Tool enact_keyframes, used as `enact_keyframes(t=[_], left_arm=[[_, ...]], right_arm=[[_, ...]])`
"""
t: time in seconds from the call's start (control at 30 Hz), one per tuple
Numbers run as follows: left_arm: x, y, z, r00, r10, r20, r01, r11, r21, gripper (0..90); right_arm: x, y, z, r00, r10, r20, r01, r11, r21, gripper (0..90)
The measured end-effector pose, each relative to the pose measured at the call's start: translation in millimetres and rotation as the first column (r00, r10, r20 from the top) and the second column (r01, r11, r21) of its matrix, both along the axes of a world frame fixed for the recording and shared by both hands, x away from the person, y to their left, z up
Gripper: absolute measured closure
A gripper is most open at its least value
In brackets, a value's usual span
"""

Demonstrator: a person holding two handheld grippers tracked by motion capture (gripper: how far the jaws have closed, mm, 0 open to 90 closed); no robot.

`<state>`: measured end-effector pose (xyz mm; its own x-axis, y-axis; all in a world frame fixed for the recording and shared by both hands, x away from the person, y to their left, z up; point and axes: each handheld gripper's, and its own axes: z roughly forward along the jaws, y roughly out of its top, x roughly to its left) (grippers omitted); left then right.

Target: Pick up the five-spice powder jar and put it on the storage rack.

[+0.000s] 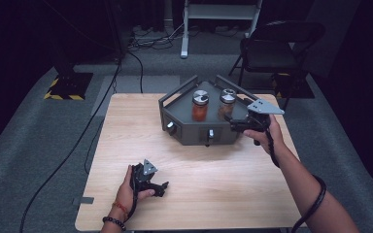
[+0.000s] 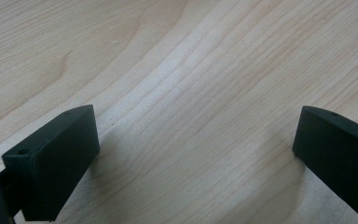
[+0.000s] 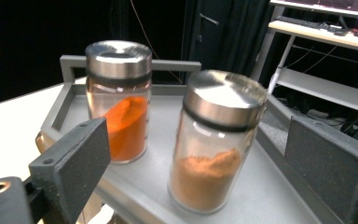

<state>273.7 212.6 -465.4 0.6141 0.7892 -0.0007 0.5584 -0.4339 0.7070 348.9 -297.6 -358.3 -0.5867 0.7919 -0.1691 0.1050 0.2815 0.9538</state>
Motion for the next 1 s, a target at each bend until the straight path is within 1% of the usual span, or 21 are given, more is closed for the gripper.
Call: enact_keyframes(t=[0.03,0.23,0.33,0.47,0.53,0.7,0.93,1.0], left_arm=[[-0.1,-0.2,0.3,1.0000,0.002,-0.003,-0.002,1.0000,0.000,0.3],[0.0,0.0,0.1,1.0000,0.000,0.000,0.000,1.0000,0.001,0.3],[0.1,0.0,0.0,1.0000,0.000,0.000,0.000,1.0000,0.000,0.3],[0.0,-0.2,0.3,1.0000,0.001,-0.003,-0.001,1.0000,0.000,0.3],[0.0,0.0,0.0,1.0000,0.000,0.000,0.000,1.0000,0.000,0.3],[-0.1,-0.1,0.3,1.0000,0.002,-0.003,-0.002,1.0000,-0.001,0.3],[0.7,-0.6,-0.2,1.0000,0.002,-0.001,-0.002,1.0000,-0.002,0.3],[0.7,-0.6,-0.2,1.0000,0.002,-0.001,-0.002,1.0000,-0.003,0.3]], right_arm=[[-0.5,-1.5,-2.0,1.0000,0.006,-0.007,-0.006,1.000,0.001,6.7],[-6.7,-5.9,-11.0,0.9995,0.027,-0.017,-0.028,1.000,-0.015,6.7],[-10.1,-8.0,-14.8,0.9987,0.046,-0.022,-0.047,0.998,-0.028,6.7],[-13.8,-11.7,-21.4,0.9970,0.071,-0.030,-0.072,0.997,-0.029,6.7],[-14.4,-13.0,-24.3,0.9959,0.084,-0.034,-0.086,0.996,-0.038,6.7],[-16.2,-16.6,-32.5,0.9907,0.122,-0.061,-0.125,0.991,-0.052,6.7],[-17.9,-20.7,-45.8,0.9839,0.146,-0.102,-0.155,0.985,-0.077,6.6],[-18.9,-21.5,-50.0,0.9820,0.153,-0.111,-0.163,0.982,-0.093,6.5]])
